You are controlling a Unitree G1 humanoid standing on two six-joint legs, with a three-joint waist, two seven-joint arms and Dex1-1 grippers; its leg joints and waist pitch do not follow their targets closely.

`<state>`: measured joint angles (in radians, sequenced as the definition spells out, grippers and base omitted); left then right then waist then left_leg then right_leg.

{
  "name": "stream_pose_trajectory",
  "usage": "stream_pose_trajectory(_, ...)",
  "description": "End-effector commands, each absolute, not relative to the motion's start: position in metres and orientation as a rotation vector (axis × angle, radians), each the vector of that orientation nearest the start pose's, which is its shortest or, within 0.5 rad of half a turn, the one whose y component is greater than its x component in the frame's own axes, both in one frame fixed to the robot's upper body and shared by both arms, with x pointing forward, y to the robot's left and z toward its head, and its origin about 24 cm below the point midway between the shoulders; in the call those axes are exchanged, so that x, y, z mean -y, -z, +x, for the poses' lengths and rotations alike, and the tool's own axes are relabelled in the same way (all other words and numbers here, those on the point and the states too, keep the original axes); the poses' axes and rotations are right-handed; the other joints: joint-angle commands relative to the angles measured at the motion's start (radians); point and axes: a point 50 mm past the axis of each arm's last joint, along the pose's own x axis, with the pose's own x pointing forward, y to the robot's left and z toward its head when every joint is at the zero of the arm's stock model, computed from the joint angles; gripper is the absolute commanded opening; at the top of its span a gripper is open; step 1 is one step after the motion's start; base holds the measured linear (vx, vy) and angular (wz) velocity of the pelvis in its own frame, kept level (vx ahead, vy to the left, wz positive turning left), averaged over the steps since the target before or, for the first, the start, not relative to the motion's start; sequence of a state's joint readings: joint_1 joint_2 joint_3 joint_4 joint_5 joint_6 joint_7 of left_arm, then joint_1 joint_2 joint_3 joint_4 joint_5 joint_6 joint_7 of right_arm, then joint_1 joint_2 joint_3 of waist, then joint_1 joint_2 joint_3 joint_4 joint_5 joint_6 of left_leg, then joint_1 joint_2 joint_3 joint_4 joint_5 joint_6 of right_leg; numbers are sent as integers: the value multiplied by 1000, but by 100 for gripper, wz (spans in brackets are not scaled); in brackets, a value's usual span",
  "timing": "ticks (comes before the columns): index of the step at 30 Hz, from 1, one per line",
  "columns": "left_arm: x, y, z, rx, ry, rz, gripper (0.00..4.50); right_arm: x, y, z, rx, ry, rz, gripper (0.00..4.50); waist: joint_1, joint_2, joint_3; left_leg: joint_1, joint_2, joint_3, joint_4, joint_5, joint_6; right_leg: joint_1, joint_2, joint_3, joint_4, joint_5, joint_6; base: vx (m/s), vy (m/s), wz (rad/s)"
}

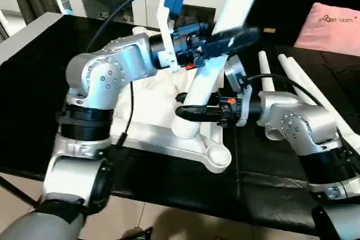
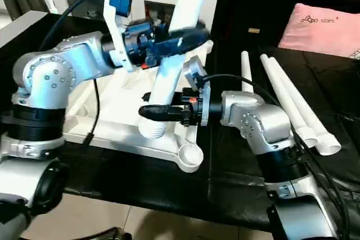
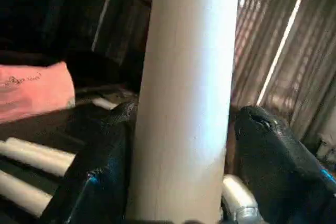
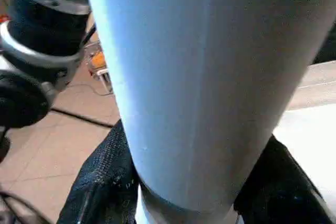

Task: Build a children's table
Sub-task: Pick table leg

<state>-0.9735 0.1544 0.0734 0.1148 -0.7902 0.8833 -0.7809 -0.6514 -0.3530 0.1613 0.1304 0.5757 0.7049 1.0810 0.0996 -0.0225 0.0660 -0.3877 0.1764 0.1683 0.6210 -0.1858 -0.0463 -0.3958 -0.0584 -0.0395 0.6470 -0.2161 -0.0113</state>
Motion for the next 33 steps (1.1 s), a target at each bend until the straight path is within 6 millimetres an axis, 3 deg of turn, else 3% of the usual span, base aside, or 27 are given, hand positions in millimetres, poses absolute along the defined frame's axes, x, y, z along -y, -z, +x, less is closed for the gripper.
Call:
stream_pose_trajectory(1, -47, -292, 307, 206, 1509, -425, 353, 103, -145, 315, -242, -1334, 213, 194, 5, 7, -81, 17, 42, -12, -63, -63, 9, 66, -76, 41, -66, 55, -280, 0, 0, 0)
stream_pose_trajectory(6, -57, -310, 309, 322, 1467, -563, 392, 101, -147, 319, -183, -1258, 263, 194, 6, 5, -79, 16, 41, -12, -64, -70, 14, 65, -76, 40, -66, 58, -288, 0, 0, 0)
stream_pose_trajectory(8, -67, -317, 312, 370, 1417, -637, 409, 102, -145, 323, -176, -1186, 264, 194, 7, 5, -79, 18, 41, -12, -65, -79, 0, 65, -77, 40, -69, 30, -287, 0, 0, 0)
stream_pose_trajectory(12, -78, -316, 314, 389, 1353, -637, 439, 106, -141, 327, -149, -1099, 232, 193, 7, 1, -79, 17, 43, -13, -67, -77, -7, 66, -76, 41, -68, 29, -267, 0, 0, 0)
stream_pose_trajectory(15, -86, -302, 315, 364, 1280, -548, 449, 113, -134, 327, -118, -1019, 208, 193, 8, 0, -79, 16, 45, -13, -68, -59, -1, 65, -78, 41, -67, 35, -248, 0, 0, 0)
stream_pose_trajectory(23, -114, -223, 320, 80, 1069, -122, 450, 138, -122, 322, -67, -746, 120, 193, -5, 15, -76, 24, 45, -12, -78, -103, -42, 52, -69, 43, -73, -44, -183, 0, 0, 0)
stream_pose_trajectory(24, -114, -223, 320, 80, 1069, -122, 450, 138, -122, 322, -67, -746, 120, 193, -3, 16, -75, 24, 47, -14, -79, -108, -46, 52, -72, 43, -74, -50, -178, 0, 0, 0)
stream_pose_trajectory(26, -124, -179, 314, -51, 1071, 114, 450, 147, -120, 313, -34, -695, 70, 193, -5, 16, -73, 21, 46, -15, -82, -123, -49, 53, -72, 45, -80, -69, -164, 0, 0, 0)
stream_pose_trajectory(28, -127, -155, 310, -138, 1104, 235, 450, 152, -120, 309, -19, -668, 88, 193, -9, 16, -73, 22, 45, -15, -85, -125, -42, 51, -70, 48, -82, -73, -136, 0, 0, 0)
stream_pose_trajectory(29, -128, -146, 307, -175, 1123, 280, 450, 153, -120, 307, -20, -659, 103, 193, -15, 22, -75, 24, 44, -13, -85, -123, -50, 49, -67, 47, -75, -64, -139, 0, 0, 0)
stream_pose_trajectory(33, -130, -112, 296, -289, 1236, 401, 450, 153, -115, 300, -43, -651, 158, 193, -19, 25, -75, 25, 45, -14, -87, -152, -59, 48, -69, 47, -77, -68, -164, 0, 0, 0)
